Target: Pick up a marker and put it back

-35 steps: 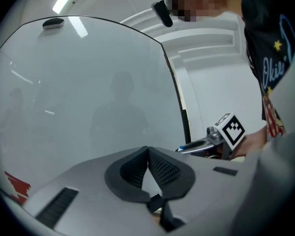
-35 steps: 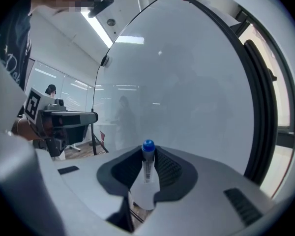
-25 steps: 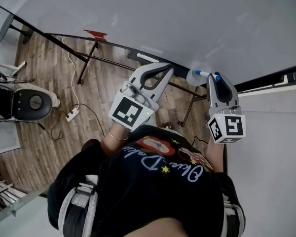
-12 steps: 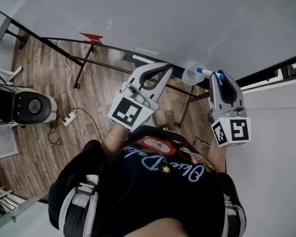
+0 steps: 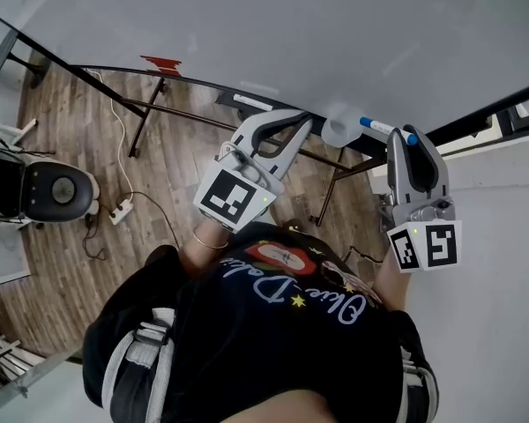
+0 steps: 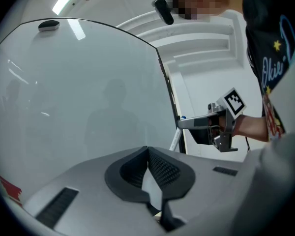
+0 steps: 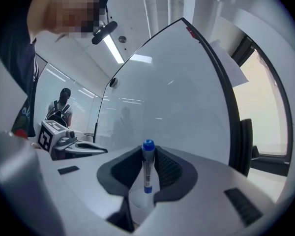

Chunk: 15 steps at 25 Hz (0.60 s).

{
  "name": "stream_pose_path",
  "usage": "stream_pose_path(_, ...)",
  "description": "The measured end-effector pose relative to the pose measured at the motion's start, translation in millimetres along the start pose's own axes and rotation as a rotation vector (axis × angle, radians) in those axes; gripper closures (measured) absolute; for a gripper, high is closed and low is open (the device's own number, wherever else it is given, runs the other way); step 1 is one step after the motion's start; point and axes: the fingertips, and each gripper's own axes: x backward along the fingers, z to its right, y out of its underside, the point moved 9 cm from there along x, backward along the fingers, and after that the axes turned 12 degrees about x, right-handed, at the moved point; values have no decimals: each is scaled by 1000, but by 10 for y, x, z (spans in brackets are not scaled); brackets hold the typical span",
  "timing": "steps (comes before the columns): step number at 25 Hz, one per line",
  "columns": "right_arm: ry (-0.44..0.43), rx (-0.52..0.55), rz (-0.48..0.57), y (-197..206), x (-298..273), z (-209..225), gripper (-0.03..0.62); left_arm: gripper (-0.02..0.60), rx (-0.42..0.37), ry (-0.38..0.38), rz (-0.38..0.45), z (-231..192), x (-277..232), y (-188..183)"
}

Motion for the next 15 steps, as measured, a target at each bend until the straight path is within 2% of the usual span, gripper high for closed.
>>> stream_pose_path(15,25,-19,21,-34,169,-40,519,578,-9,22,-1,115,75,-15)
